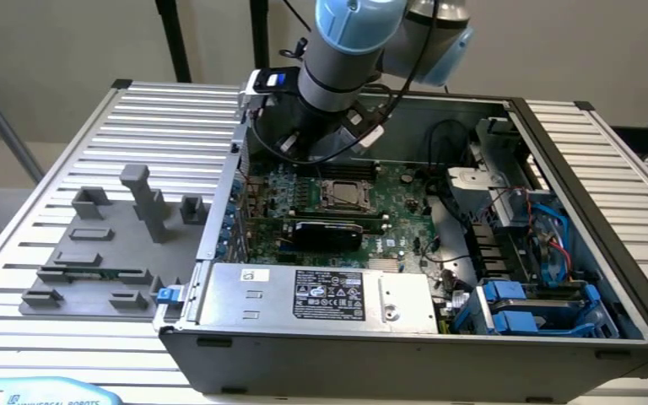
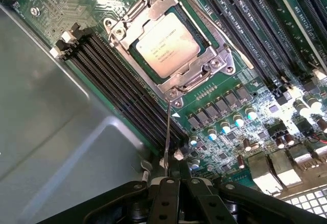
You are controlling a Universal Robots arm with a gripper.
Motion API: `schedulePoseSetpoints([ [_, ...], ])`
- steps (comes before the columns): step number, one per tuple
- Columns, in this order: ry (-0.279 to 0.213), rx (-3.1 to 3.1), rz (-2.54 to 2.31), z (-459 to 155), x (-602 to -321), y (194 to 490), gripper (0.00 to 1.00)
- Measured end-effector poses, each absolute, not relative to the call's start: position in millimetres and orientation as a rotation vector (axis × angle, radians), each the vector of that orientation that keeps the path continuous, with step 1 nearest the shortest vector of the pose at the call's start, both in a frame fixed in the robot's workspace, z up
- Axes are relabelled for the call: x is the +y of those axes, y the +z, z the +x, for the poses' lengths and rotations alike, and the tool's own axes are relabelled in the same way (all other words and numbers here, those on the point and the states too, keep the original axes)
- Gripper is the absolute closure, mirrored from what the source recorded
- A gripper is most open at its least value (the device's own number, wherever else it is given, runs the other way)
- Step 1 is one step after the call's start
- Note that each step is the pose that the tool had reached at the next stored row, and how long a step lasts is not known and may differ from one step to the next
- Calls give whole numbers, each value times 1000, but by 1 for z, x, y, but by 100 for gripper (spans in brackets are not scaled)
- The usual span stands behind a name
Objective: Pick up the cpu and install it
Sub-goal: 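Install the first cpu locking lever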
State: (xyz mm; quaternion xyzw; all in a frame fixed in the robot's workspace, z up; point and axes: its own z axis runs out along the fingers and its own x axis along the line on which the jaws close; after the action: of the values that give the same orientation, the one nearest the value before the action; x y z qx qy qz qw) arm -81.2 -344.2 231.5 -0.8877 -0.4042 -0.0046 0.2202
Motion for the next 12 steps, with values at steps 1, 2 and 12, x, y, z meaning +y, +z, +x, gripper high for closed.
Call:
schedulePoseSetpoints([
  [1,-14,-1113,-2457,-81,-344,232,89],
  [2,-15,-1109,-2458,-81,-345,232,89],
  [12,-22,-1087,-2465,-74,-347,239,89],
])
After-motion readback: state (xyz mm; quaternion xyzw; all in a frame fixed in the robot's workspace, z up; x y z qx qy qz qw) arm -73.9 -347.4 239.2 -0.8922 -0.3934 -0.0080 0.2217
